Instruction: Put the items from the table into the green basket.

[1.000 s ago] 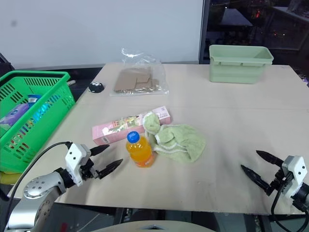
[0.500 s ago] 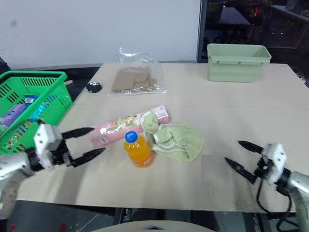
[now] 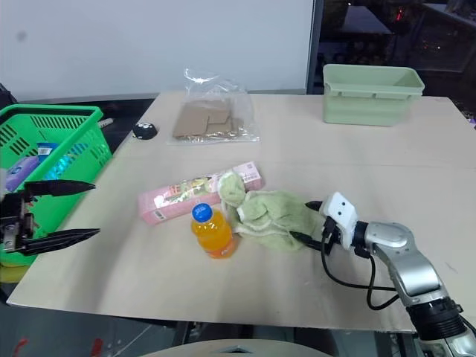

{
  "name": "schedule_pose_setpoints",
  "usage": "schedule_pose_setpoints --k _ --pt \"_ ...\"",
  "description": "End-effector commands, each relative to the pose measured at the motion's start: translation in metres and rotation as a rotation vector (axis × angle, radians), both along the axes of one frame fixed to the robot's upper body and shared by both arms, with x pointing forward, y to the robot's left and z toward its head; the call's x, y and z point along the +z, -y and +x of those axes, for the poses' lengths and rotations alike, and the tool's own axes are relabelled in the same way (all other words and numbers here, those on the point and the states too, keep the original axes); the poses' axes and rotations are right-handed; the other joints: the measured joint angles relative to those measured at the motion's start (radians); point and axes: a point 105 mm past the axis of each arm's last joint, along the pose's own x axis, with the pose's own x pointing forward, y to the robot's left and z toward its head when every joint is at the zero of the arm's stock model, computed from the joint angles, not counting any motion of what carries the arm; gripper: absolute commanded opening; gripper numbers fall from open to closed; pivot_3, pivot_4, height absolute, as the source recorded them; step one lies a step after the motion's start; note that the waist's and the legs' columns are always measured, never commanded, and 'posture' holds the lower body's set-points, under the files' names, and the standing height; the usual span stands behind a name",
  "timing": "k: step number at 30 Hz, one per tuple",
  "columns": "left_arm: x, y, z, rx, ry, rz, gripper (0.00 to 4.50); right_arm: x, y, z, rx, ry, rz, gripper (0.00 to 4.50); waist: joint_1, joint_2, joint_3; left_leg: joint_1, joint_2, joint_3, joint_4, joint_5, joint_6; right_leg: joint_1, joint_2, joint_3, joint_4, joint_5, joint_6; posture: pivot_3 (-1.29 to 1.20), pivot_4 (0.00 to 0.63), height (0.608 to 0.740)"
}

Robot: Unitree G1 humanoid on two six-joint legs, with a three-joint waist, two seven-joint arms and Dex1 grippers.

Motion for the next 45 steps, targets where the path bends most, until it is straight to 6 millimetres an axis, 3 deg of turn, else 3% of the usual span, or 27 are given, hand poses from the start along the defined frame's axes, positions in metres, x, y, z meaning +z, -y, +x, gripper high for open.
schedule_pose_setpoints --k 1,8,10,11,16,18,20,25,32,35,37,38,39,41,42,45 --pt "0.02 -0.006 -0.002 0.012 0.085 0.006 4.46 0.008 -0.002 0.004 0.016 -0.001 0.003 4.5 0.003 0.0 0.0 0.0 0.0 0.0 0.0 0.0 0.0 0.0 0.0 0.0 0.0 0.0 0.0 -0.04 0.0 0.74" --pt "0.02 0.0 0.002 0.002 0.123 -0.035 4.5 0.016 -0.007 0.006 0.018 -0.012 0.051 1.39 0.007 0.0 0.0 0.0 0.0 0.0 0.0 0.0 0.0 0.0 0.0 0.0 0.001 0.001 0.001 -0.05 0.0 0.74" --pt "0.019 0.001 0.002 0.001 0.117 -0.054 4.5 0.02 -0.007 0.006 0.011 -0.004 0.071 0.27 0.006 0.0 0.0 0.0 0.0 0.0 0.0 0.0 0.0 0.0 0.0 0.0 0.001 0.001 0.002 -0.05 0.0 0.74" --pt "0.018 0.002 0.002 -0.003 0.116 -0.059 4.5 0.022 -0.007 0.006 0.013 0.005 0.075 0.03 0.006 0.0 0.0 0.0 0.0 0.0 0.0 0.0 0.0 0.0 0.0 0.0 0.001 0.001 0.002 -0.05 0.0 0.74" --pt "0.022 0.01 0.01 -0.029 0.15 -0.113 4.5 0.056 0.006 0.03 -0.114 0.127 0.188 0.03 0.005 0.0 0.0 0.001 0.0 0.0 0.001 0.0 0.0 0.0 0.0 0.0 0.002 0.001 0.002 -0.07 0.0 0.74" --pt "0.028 0.019 0.015 -0.057 0.17 -0.156 4.5 0.077 0.021 0.043 -0.2 0.187 0.252 0.03 0.004 0.0 0.0 0.001 0.0 0.0 0.002 0.0 -0.001 0.0 0.0 0.001 0.004 0.001 0.002 -0.08 0.0 0.74" --pt "0.034 0.038 0.021 -0.115 0.203 -0.201 4.5 0.092 0.051 0.048 -0.272 0.226 0.26 0.03 0.008 0.0 0.0 0.001 0.0 0.0 0.003 0.0 -0.001 0.0 0.0 0.001 0.006 0.002 0.002 -0.09 0.0 0.74" --pt "0.04 0.079 0.034 -0.226 0.259 -0.277 4.5 0.108 0.111 0.03 -0.352 0.168 0.187 0.03 0.024 -0.001 -0.001 0.0 -0.002 0.0 0.004 0.001 0.001 0.0 -0.001 0.001 0.006 0.002 0.004 -0.12 0.0 0.74" --pt "0.049 0.109 0.041 -0.333 0.284 -0.357 4.5 0.115 0.206 0.004 -0.643 0.169 -0.005 0.03 -0.014 0.0 -0.001 0.002 0.0 0.002 0.004 0.001 0.001 0.0 0.002 0.002 0.011 0.002 0.004 -0.19 0.0 0.74" --pt "0.051 0.116 0.04 -0.368 0.275 -0.362 4.5 0.112 0.233 -0.008 -0.715 0.162 -0.078 1.04 -0.035 0.0 -0.001 0.003 0.0 0.006 0.006 0.001 0.002 0.001 0.003 0.003 0.011 0.002 0.004 -0.2 0.0 0.74" --pt "0.052 0.119 0.041 -0.377 0.269 -0.353 4.5 0.104 0.246 -0.019 -0.735 0.123 -0.143 1.95 -0.049 0.0 -0.001 0.003 0.0 0.009 0.007 0.001 0.002 0.002 0.003 0.004 0.011 0.002 0.004 -0.2 0.0 0.74" --pt "0.053 0.12 0.042 -0.379 0.267 -0.351 4.5 0.101 0.253 -0.025 -0.744 0.1 -0.18 2.67 -0.051 0.0 -0.001 0.003 0.0 0.009 0.008 0.001 0.002 0.002 0.003 0.004 0.011 0.002 0.004 -0.21 0.0 0.74" --pt "0.052 0.121 0.042 -0.381 0.266 -0.339 4.5 0.099 0.258 -0.03 -0.75 0.087 -0.214 2.91 -0.06 0.0 -0.001 0.003 0.0 0.01 0.009 0.001 0.002 0.002 0.003 0.004 0.011 0.002 0.004 -0.21 0.0 0.74" --pt "0.051 0.123 0.042 -0.386 0.263 -0.324 4.5 0.102 0.266 -0.034 -0.771 0.093 -0.246 3.74 -0.07 0.0 -0.001 0.002 0.0 0.01 0.011 0.001 0.002 0.002 0.003 0.004 0.012 0.002 0.004 -0.21 0.0 0.74" --pt "0.052 0.124 0.042 -0.389 0.261 -0.324 4.5 0.107 0.27 -0.034 -0.789 0.107 -0.243 4.37 -0.076 0.0 -0.001 0.002 0.0 0.011 0.011 0.001 0.002 0.003 0.003 0.005 0.012 0.002 0.004 -0.21 0.0 0.74" --pt "0.051 0.126 0.044 -0.384 0.257 -0.322 4.5 0.122 0.272 -0.035 -0.786 0.136 -0.22 4.45 -0.092 0.001 -0.001 0.003 0.0 0.01 0.013 0.001 0.002 0.003 0.003 0.006 0.013 0.002 0.004 -0.21 0.0 0.74"
